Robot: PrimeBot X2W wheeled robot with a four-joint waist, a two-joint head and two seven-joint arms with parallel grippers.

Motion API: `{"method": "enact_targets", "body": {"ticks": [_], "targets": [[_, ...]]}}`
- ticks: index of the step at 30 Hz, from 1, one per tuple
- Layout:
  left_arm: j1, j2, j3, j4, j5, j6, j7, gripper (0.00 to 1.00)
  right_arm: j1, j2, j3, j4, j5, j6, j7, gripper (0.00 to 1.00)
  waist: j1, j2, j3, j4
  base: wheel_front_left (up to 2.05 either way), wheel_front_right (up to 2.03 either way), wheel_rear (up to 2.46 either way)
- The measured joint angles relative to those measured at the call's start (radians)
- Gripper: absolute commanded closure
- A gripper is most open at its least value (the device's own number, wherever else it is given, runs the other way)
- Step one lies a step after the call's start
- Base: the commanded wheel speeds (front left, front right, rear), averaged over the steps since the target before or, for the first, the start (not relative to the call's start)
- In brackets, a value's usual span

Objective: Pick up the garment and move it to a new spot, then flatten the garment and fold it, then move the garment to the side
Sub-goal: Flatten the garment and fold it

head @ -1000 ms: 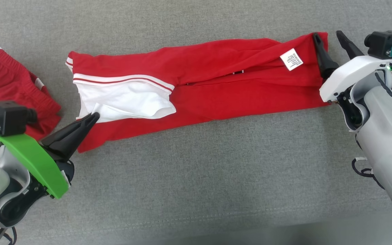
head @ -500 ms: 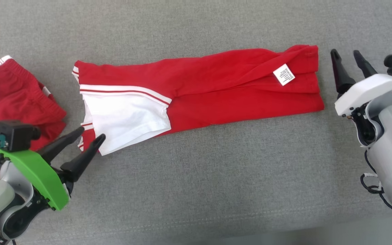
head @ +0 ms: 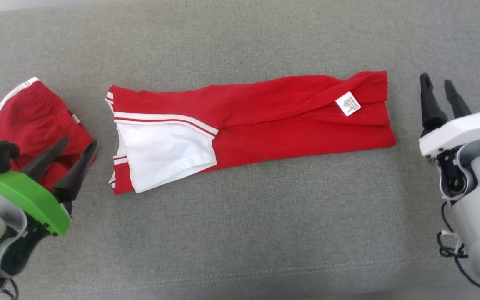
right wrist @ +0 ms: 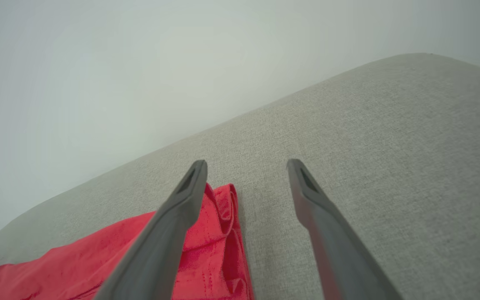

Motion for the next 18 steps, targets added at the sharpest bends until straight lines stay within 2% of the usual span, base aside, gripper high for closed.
{"method": "enact_targets", "body": {"ticks": [11, 18], "targets": [[0.079, -0.194, 0.3, 0.019, 0.071, 0.123, 0.0, 0.0, 0.137, 0.075, -0.019, -0.056, 0.055, 0.0, 0.0, 0.0, 0.0, 0.0, -0.029, 0.008, 0.0, 0.0, 0.0], [0.17, -0.261, 0.34, -0.003, 0.174, 0.126, 0.0, 0.0, 0.158, 0.102, -0.021, -0.124, 0.08, 0.0, 0.0, 0.0, 0.0, 0.0, -0.024, 0.005, 0.0, 0.0, 0.0]]}}
